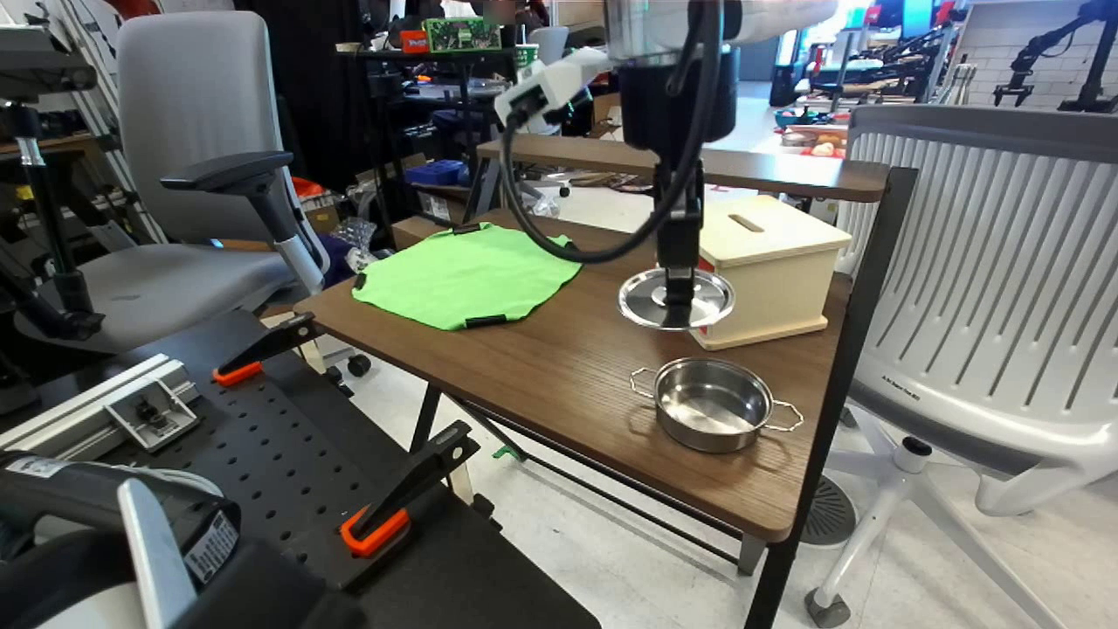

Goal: Remove the silver lid from the silver pot

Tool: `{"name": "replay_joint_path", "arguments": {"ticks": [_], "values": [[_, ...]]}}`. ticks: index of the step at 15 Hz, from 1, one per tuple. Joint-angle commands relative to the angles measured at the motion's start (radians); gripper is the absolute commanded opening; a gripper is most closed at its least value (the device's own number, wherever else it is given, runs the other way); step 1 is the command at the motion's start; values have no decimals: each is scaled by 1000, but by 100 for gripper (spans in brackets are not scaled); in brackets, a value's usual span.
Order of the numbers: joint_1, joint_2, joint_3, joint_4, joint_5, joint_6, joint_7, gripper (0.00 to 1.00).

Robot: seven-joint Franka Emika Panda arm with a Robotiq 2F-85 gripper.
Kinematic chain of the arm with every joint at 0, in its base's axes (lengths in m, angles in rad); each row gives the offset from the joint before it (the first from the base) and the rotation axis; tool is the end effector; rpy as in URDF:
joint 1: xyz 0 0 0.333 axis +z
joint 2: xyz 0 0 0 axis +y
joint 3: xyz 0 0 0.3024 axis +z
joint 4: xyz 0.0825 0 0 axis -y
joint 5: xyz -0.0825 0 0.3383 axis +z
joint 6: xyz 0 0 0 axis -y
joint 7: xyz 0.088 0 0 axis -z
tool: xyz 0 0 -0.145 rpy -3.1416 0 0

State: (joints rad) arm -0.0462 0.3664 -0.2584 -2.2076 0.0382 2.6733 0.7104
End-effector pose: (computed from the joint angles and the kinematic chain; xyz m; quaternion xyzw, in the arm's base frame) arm 0.5146 -0.1643 0.2159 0.8692 -0.4900 0.0622 0.0237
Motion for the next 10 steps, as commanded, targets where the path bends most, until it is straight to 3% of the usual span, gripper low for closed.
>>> {"name": "replay_joint_path", "arguments": {"ticks": [1,10], "values": [[51,-107,14,-122,-50,10,-34,5],[117,30,43,-97,-100,-10,-27,5]]}}
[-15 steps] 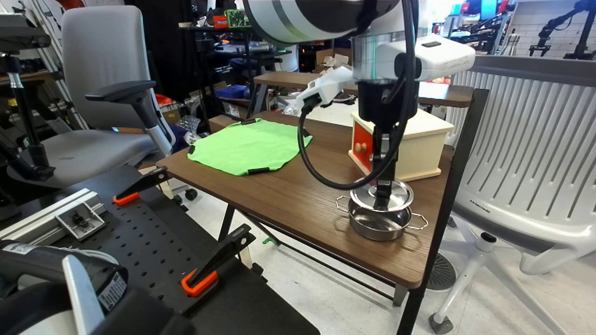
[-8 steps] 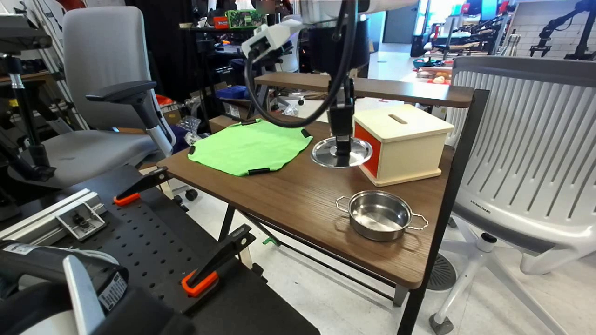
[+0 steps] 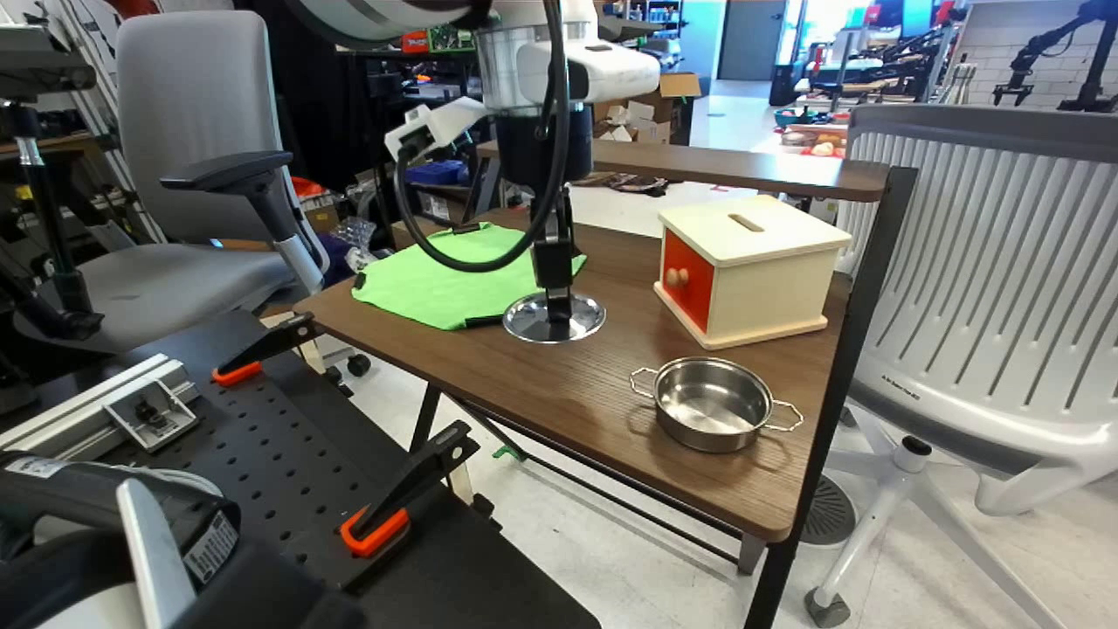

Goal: Remove the silver lid from the silver pot

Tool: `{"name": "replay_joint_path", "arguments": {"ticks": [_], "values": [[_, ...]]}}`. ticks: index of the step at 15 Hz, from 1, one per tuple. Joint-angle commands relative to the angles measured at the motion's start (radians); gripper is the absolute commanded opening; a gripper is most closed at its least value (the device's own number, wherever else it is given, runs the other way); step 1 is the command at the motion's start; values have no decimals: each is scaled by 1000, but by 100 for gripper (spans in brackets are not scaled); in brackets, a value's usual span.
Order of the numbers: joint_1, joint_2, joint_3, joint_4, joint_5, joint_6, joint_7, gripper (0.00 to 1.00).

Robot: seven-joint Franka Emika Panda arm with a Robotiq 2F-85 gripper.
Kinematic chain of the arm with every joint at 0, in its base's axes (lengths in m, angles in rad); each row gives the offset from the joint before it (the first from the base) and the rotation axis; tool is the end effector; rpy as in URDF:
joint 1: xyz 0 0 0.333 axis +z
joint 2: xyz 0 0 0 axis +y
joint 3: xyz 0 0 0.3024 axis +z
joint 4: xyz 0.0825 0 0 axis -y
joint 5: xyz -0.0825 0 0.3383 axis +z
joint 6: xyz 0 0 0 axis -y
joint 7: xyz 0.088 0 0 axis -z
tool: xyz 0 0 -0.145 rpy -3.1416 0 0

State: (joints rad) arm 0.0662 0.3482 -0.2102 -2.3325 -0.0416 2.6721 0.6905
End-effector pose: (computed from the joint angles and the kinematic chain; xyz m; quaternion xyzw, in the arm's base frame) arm 0.4873 -0.0750 0.1809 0.9230 -0.3822 0.0110 0.0437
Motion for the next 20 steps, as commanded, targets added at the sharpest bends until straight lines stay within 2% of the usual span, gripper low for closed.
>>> {"name": "replay_joint_path", "arguments": {"ticks": [1,7,14,15,16,17,20], "values": [[5,66,-9,34,-20,-8,-9,5],[22,170,-38,78,-36,16,-7,5],[39,235,-62,134,-31,47,3,5],[46,242,-69,140,-34,51,8,19],[52,247,-76,144,-34,51,10,45],[57,249,-80,147,-33,50,11,46],[63,253,-81,154,-26,35,1,68]]}}
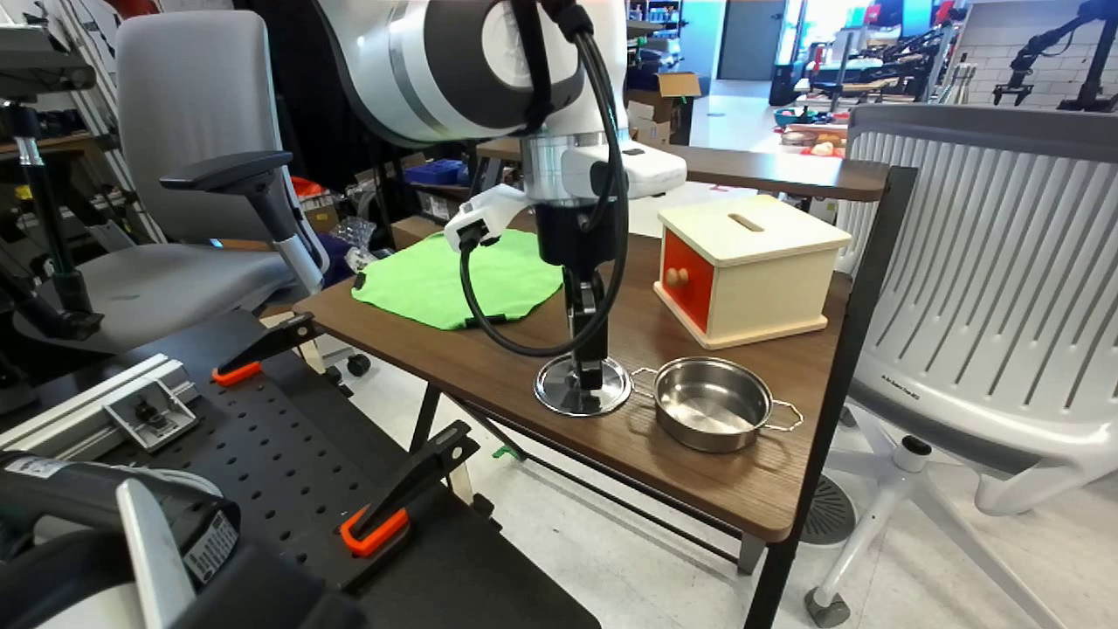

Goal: Remove the silver lid from the silver pot

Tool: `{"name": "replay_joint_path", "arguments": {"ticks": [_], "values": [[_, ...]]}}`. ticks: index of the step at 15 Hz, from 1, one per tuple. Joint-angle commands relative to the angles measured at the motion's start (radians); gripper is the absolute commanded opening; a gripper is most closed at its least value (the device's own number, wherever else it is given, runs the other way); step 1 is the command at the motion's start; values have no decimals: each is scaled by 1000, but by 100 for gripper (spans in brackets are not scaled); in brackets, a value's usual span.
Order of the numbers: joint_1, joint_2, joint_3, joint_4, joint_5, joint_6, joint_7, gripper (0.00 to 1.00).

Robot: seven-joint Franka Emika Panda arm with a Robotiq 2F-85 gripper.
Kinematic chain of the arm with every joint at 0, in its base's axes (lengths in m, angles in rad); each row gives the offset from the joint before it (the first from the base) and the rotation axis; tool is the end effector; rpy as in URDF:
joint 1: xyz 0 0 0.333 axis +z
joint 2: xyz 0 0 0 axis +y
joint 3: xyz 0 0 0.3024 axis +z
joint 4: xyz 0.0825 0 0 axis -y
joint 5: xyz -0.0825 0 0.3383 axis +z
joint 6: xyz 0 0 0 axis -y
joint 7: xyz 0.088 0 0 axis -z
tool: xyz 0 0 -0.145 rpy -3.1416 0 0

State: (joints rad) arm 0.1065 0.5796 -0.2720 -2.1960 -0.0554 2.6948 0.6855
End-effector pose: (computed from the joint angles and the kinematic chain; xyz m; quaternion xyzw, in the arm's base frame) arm 0.5048 -0.0942 0.1138 0.9244 -0.3704 -0.0088 0.0909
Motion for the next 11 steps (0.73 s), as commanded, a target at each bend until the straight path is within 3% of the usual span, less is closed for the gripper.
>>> {"name": "replay_joint_path", "arguments": {"ticks": [1,5,7,9,10,11], "values": [[26,19,-21,16,-13,8,3,74],[38,-78,-6,-50,-13,-20,-27,100],[75,-170,-18,-131,-40,10,-30,100],[104,-249,-9,-177,-59,-45,-32,100],[95,-272,26,-187,-61,-77,-71,100],[70,-173,18,-114,-45,-33,-29,100]]}}
